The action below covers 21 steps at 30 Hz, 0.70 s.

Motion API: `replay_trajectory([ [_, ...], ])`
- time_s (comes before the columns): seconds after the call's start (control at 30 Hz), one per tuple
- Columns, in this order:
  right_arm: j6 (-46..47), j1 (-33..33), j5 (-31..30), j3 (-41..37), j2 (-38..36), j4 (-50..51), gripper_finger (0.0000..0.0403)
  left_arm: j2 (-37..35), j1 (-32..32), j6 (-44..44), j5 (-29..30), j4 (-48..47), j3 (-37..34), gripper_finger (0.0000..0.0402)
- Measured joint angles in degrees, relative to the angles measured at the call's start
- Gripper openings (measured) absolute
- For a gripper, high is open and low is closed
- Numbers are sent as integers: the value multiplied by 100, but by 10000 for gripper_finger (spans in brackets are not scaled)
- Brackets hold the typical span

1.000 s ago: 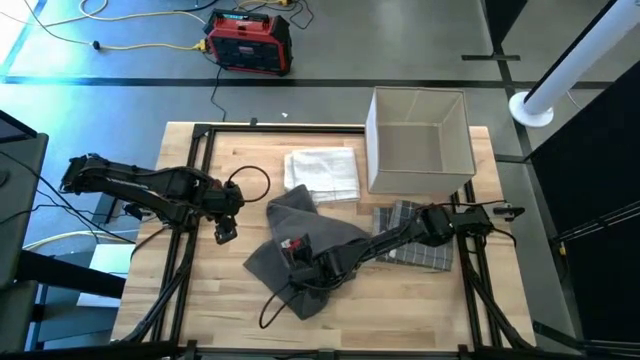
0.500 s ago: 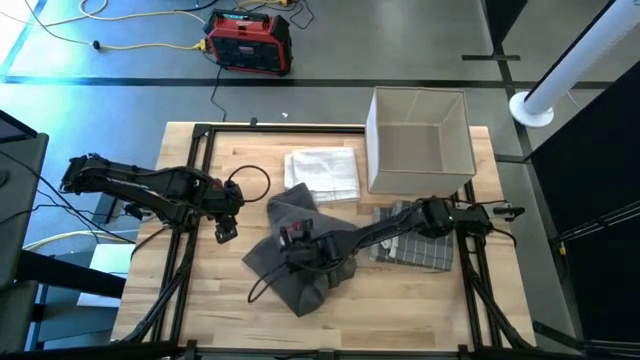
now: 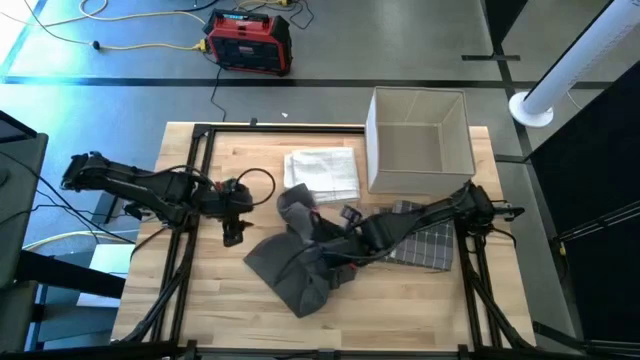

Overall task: Fold towel
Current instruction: Fold the gray towel

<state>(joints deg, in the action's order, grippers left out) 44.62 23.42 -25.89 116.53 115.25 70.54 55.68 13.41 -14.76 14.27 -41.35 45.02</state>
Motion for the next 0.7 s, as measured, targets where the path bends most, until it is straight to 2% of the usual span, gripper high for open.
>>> replay_trajectory([
  [0.1, 435, 368, -178, 0, -155, 414, 0, 72, 81, 394, 73, 844, -350, 200],
  [0.2, 583, 741, -361, -1, -308, 560, 0, 188, 93, 417, 160, 1313, -678, 200],
  [0.27, 531, 953, -236, -1, -400, 620, 0, 287, 83, 404, 314, 1657, -831, 200],
  [0.53, 150, 1450, 2185, -122, -403, 814, 0, 637, -200, 1091, 545, 3363, -936, 200],
  [0.6, 365, 1467, 1833, -68, -441, 841, 0, 708, -370, 1085, 314, 3692, -936, 200],
  [0.7, 592, 1386, 595, 201, -630, 812, 0, 801, -577, 942, 49, 3949, -936, 200],
])
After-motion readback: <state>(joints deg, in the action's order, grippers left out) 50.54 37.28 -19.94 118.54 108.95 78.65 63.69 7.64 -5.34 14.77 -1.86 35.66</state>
